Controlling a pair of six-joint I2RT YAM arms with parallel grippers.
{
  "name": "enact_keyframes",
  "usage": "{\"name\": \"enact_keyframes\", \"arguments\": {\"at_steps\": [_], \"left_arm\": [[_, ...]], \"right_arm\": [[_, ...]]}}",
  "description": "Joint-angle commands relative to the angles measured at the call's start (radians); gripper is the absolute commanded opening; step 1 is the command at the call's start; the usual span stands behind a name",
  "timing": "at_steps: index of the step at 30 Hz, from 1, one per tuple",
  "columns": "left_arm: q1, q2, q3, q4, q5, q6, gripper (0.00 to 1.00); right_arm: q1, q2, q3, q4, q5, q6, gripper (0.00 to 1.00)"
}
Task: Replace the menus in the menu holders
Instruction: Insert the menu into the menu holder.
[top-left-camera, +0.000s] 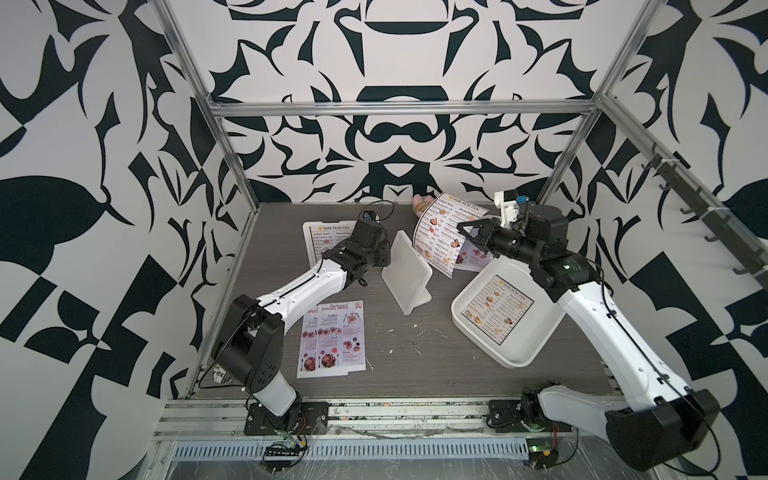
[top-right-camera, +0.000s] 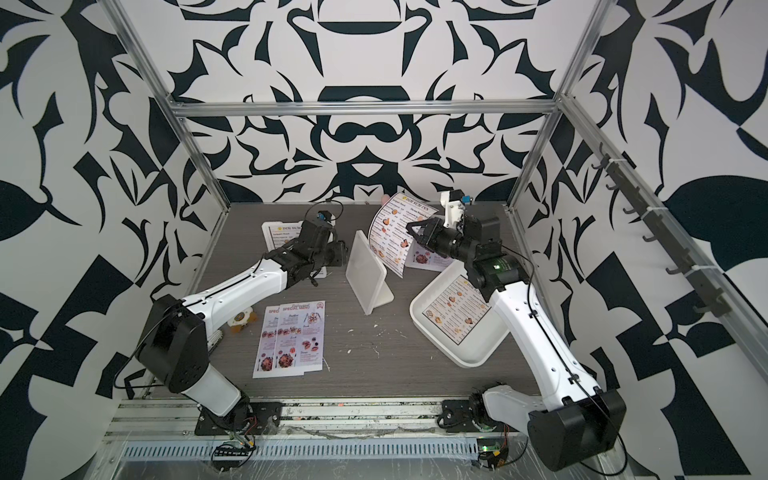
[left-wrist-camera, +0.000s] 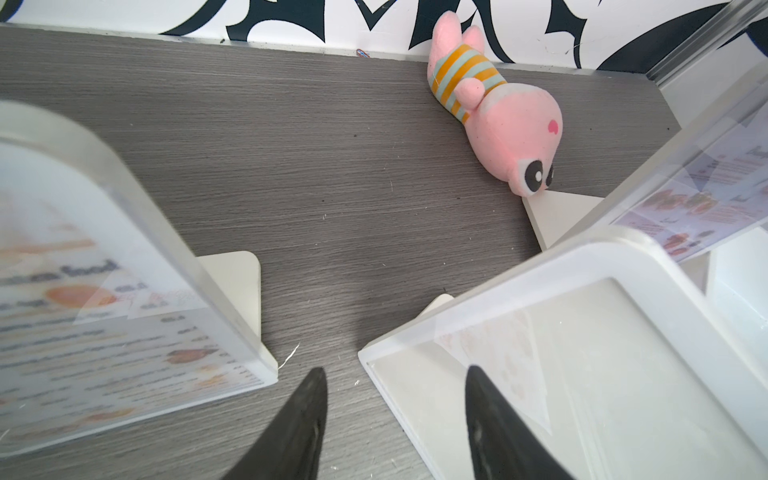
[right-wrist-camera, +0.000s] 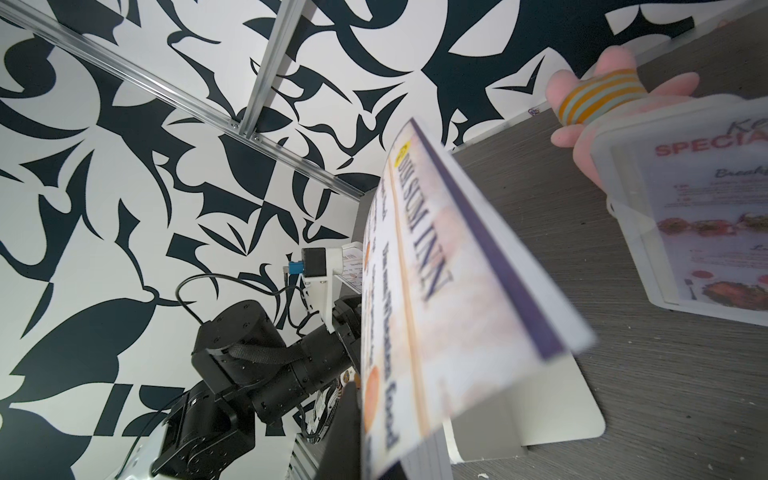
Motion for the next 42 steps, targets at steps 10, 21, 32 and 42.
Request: {"name": "enact_keyframes", "arguments": {"at_steps": [10,21,32,42], "left_arm": [[0.006,-0.036,-0.015,0.047,0.038,0.021,0.56],[0.005,-0.045,-0.022,0.049,0.044,0.032,0.56],[0.005,-0.058,-0.035,0.055,0.053,0.042,0.56],[0.005,-0.061,-0.041,0.064,0.062,0.047,0.56]], "right_arm": [[-0.04,-0.022,0.011,-0.033,0.059,-0.027,0.0],[-0.057,-0.002,0.006,-0.029,0.022,-0.032,0.0],[-0.059,-0.01,-0.005,0.006,-0.031,-0.012,0.0],[-0.071,-0.012,-0.009,0.038,-0.074,0.024,0.0]]}}
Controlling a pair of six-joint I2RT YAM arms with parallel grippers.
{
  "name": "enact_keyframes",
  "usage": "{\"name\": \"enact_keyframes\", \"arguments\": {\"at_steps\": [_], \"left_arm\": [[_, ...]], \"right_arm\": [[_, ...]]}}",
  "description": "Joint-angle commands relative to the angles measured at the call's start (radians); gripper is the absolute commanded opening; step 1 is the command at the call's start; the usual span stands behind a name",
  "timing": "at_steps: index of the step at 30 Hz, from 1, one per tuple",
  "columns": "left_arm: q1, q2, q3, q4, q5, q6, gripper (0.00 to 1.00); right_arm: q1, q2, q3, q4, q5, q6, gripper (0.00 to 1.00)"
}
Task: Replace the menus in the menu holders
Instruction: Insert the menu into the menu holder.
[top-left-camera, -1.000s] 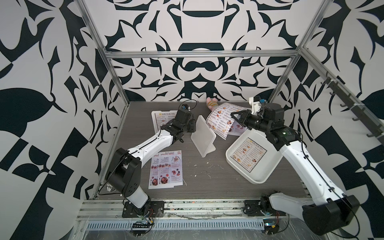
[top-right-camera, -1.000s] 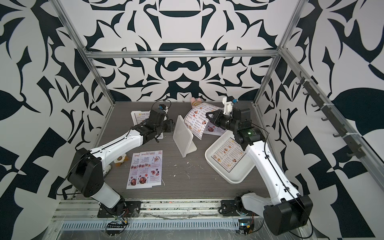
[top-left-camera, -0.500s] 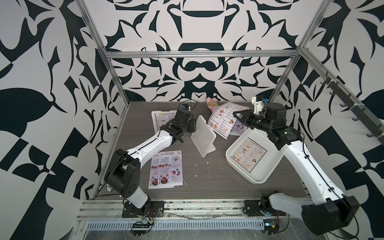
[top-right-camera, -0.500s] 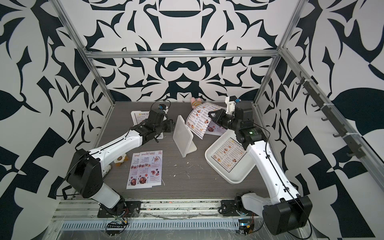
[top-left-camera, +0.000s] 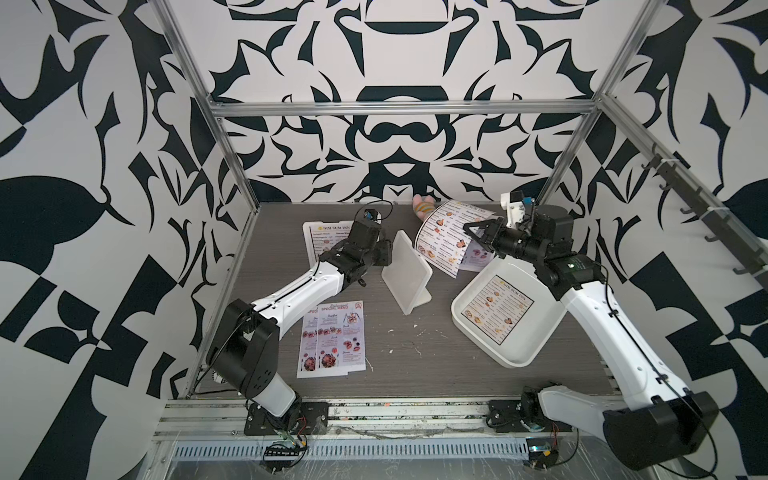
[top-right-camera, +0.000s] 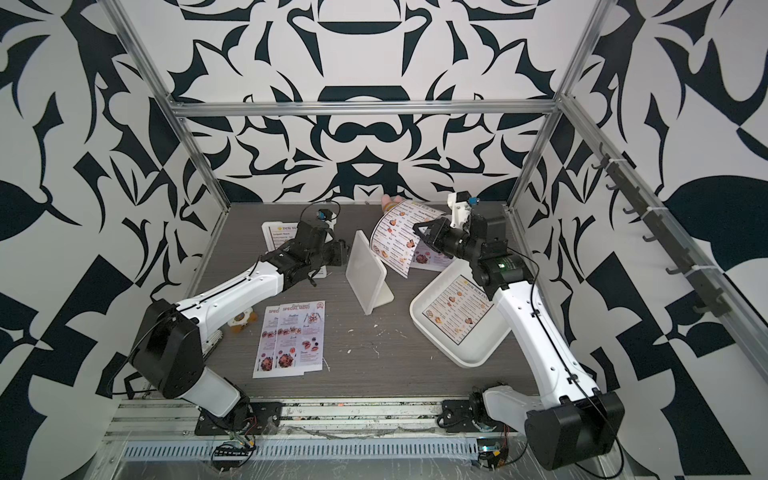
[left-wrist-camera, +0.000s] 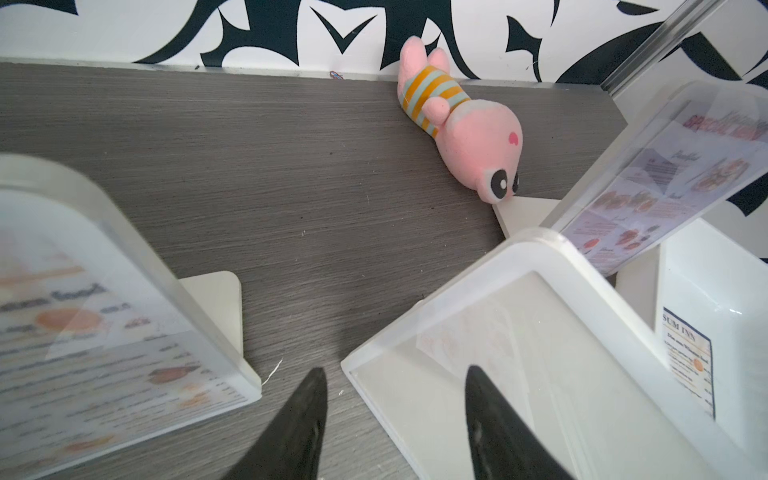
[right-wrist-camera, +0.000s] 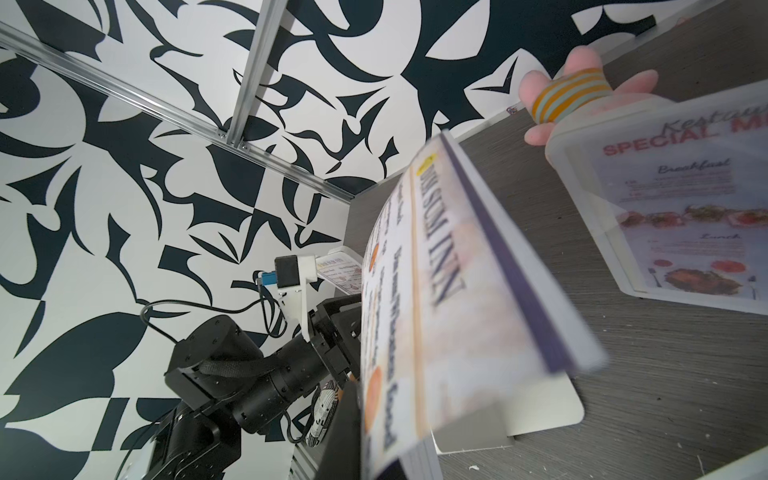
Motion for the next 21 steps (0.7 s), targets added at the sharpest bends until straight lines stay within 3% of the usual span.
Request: {"name": "enact_keyframes", "arguments": {"at_steps": [1,21], "left_arm": [[0.005,-0.027,-0.01,0.01,0.012,0.015,0.56],[0.004,-0.008,-0.001,0.013,0.034,0.02,0.54]], "right_arm": [[-0.009,-0.014,-0.005,0.067,-0.033,0.023,0.0],[-0.011,0.028,-0.005,0.12,-0.057,0.061,0.0]]}}
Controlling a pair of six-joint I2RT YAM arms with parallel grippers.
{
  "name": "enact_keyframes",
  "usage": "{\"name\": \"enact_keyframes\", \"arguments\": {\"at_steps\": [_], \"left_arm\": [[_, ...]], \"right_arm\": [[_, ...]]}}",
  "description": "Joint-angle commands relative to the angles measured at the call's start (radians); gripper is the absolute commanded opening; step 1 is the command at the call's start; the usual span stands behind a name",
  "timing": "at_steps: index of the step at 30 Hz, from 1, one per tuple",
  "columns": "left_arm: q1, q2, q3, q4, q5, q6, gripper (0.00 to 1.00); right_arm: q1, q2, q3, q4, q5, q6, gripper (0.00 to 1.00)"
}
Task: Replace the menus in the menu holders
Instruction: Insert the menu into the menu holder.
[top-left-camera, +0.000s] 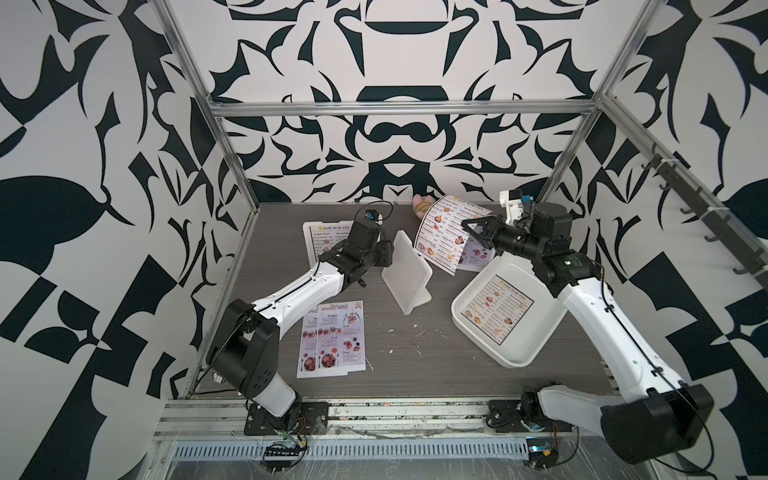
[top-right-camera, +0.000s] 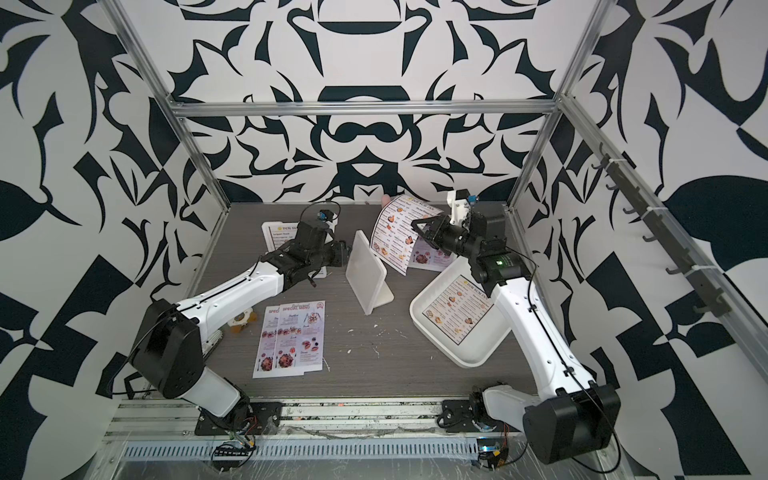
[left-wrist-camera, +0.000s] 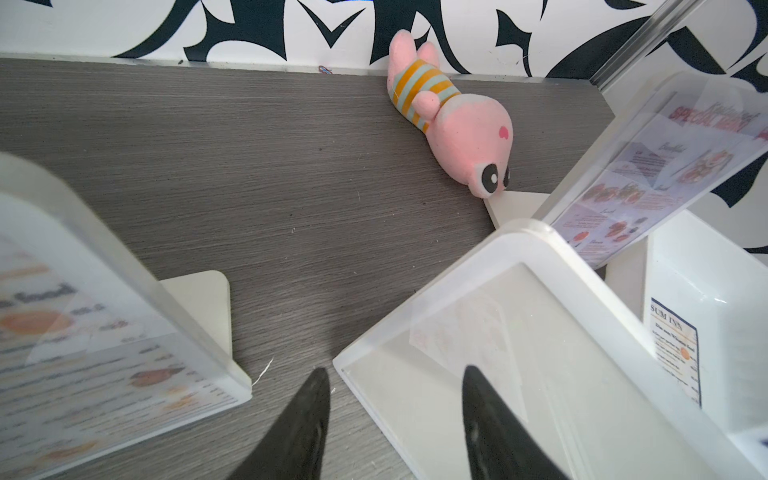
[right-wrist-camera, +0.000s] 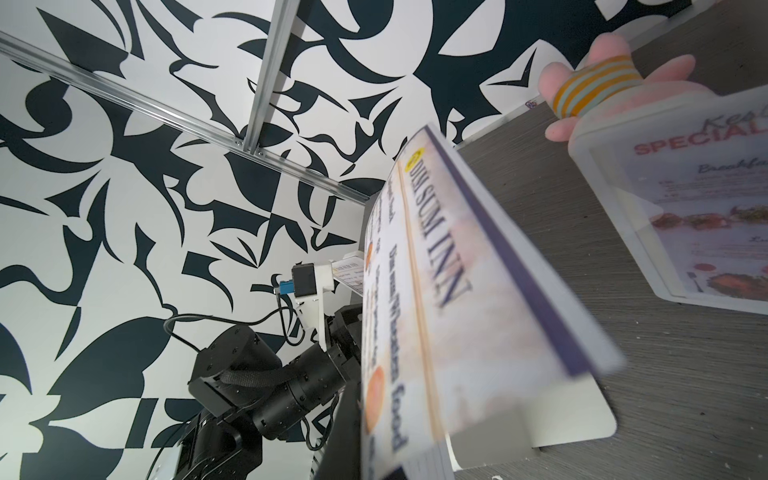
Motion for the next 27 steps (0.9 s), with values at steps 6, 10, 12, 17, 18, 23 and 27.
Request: {"name": "enact_keyframes", "arguments": {"at_steps": [6,10,12,17,18,23,27], "left_arm": [[0.003,-0.005,0.001,0.006,0.009,0.015,0.54],[0.003,-0.003,0.003,0.009,0.014,0.016,0.54],[0.003,-0.003,0.003,0.011,0.02,0.015,0.54],[-0.003,-0.004,0.007,0.008,0.027,0.027,0.53],[-0.004,-0.004,0.009,0.006,0.029,0.031,0.53],[-0.005,-0.008,0.009,0.006,0.03,0.037,0.53],[-0.007,-0.008,0.009,0.005,0.033,0.04,0.53]], "right_arm": [[-0.004,0.007,-0.009,0.075,-0.026,0.008,0.0],[-0.006,0.019,0.009,0.068,-0.023,0.003,0.0],[-0.006,0.027,0.013,0.062,-0.023,0.001,0.0],[-0.005,0.047,0.014,0.057,-0.016,-0.007,0.0],[-0.006,0.049,0.015,0.059,-0.014,-0.009,0.0],[-0.006,0.056,0.04,0.037,0.001,-0.041,0.0],[-0.005,0.07,0.062,0.015,0.014,-0.069,0.0]]}}
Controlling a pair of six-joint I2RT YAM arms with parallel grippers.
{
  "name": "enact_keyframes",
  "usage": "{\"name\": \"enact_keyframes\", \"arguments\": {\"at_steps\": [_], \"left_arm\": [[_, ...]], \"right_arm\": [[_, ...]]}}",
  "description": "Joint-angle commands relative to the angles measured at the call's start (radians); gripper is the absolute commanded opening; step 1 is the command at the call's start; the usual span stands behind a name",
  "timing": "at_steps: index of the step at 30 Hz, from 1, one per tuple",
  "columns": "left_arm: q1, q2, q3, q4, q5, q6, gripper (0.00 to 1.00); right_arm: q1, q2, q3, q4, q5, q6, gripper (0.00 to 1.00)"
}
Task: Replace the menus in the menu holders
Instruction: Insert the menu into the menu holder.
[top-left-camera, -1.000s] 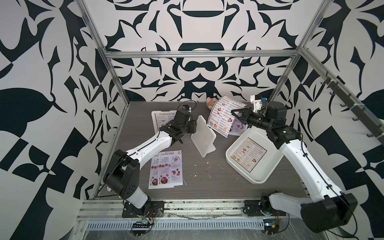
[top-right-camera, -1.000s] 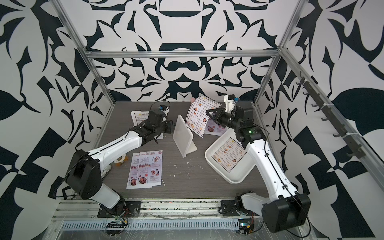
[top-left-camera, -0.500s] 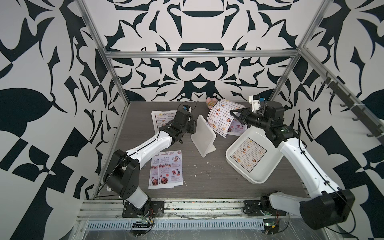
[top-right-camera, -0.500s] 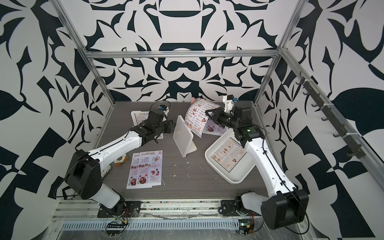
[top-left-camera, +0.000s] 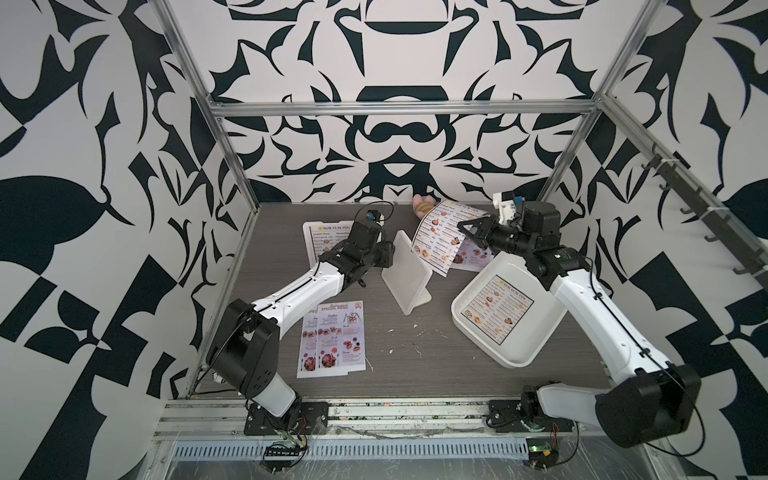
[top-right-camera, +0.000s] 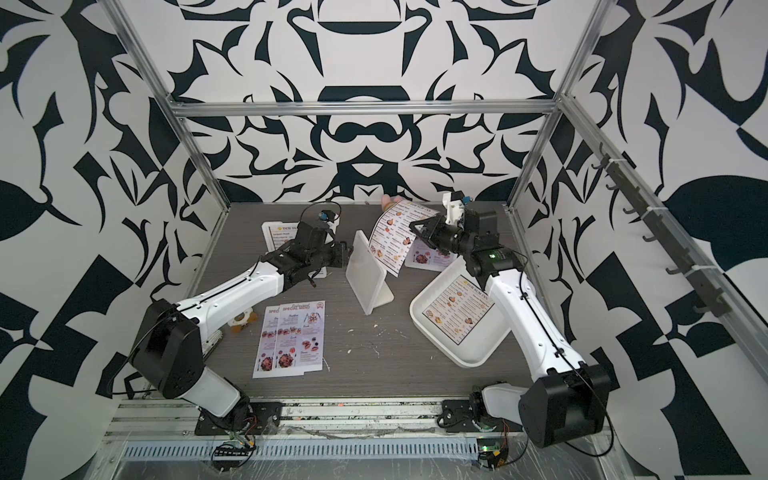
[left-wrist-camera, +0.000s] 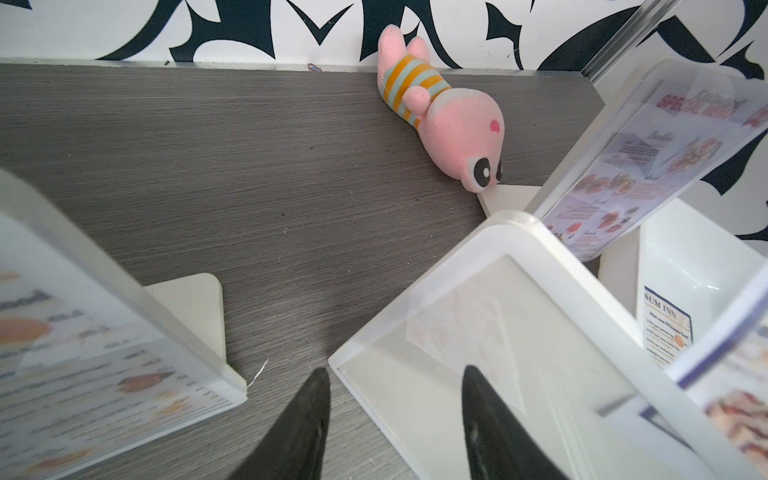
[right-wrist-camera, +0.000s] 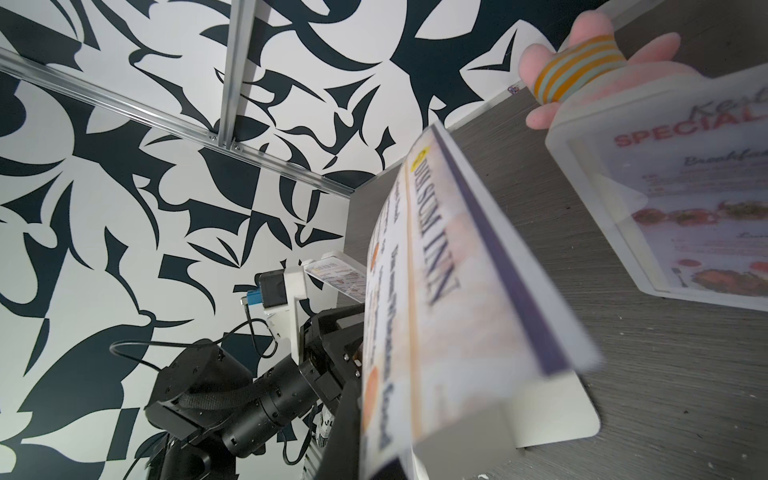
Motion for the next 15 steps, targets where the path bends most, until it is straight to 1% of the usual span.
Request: {"name": "enact_keyframes", "arguments": {"at_steps": [1,8,15], "left_arm": [[-0.006,-0.011,0.009,0.005,0.013,0.019,0.53],[-0.022,-0.021,0.028,-0.022,0.015,0.035,0.53],[-0.021,-0.044,0.029,-0.041,0.01,0.037,0.53]], "right_arm": [[0.0,0.005,0.054,0.013,0.012,-0.045,0.0],[0.052,0.042,0.088,-0.013,0.043,-0.115,0.0],[0.096,0.082,0.119,0.011,0.058,-0.172,0.0]]}}
